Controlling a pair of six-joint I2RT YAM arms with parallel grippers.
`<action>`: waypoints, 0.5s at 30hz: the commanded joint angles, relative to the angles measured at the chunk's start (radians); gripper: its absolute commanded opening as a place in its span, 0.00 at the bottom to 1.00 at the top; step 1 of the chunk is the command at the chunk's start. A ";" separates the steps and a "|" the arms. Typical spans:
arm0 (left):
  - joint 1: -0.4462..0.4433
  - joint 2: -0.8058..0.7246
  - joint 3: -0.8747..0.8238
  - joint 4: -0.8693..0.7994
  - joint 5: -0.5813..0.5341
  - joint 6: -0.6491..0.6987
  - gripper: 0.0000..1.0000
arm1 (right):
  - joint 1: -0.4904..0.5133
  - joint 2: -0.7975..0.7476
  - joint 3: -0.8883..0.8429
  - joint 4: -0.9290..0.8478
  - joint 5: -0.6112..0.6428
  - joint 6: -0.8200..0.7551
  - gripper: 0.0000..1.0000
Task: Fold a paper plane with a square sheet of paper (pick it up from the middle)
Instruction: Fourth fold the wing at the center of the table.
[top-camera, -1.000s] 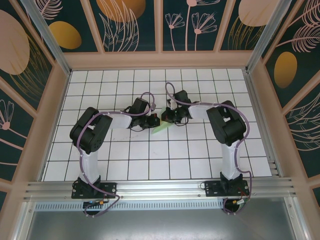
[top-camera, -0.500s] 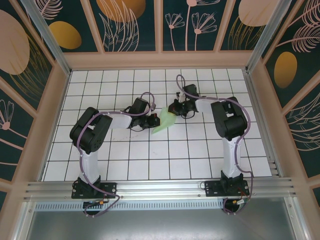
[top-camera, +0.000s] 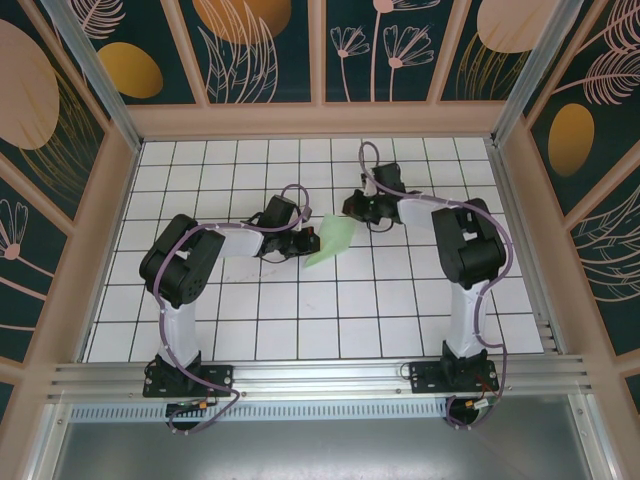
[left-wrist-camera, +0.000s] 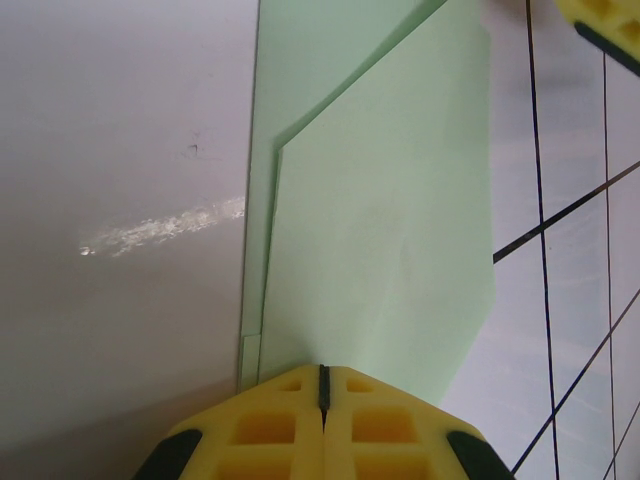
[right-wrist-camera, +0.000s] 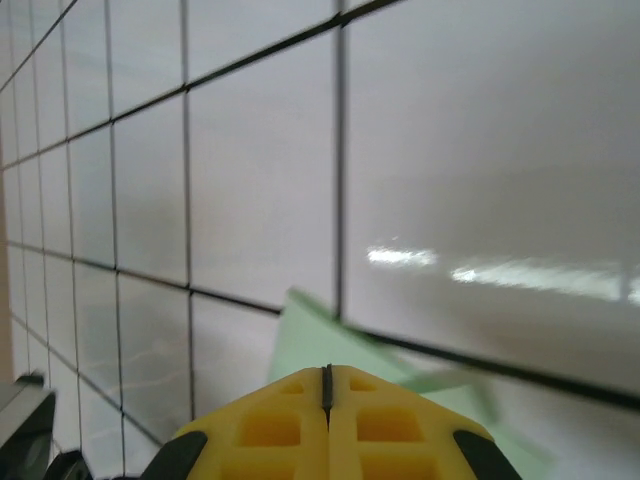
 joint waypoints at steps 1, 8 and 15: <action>0.008 0.035 -0.042 -0.139 -0.083 0.023 0.00 | 0.055 -0.027 -0.044 0.042 -0.046 0.019 0.04; 0.008 0.033 -0.039 -0.138 -0.083 0.020 0.00 | 0.083 0.007 -0.068 0.039 -0.095 0.041 0.04; 0.008 0.026 -0.032 -0.138 -0.085 0.015 0.00 | 0.087 0.042 -0.085 -0.006 -0.073 0.030 0.04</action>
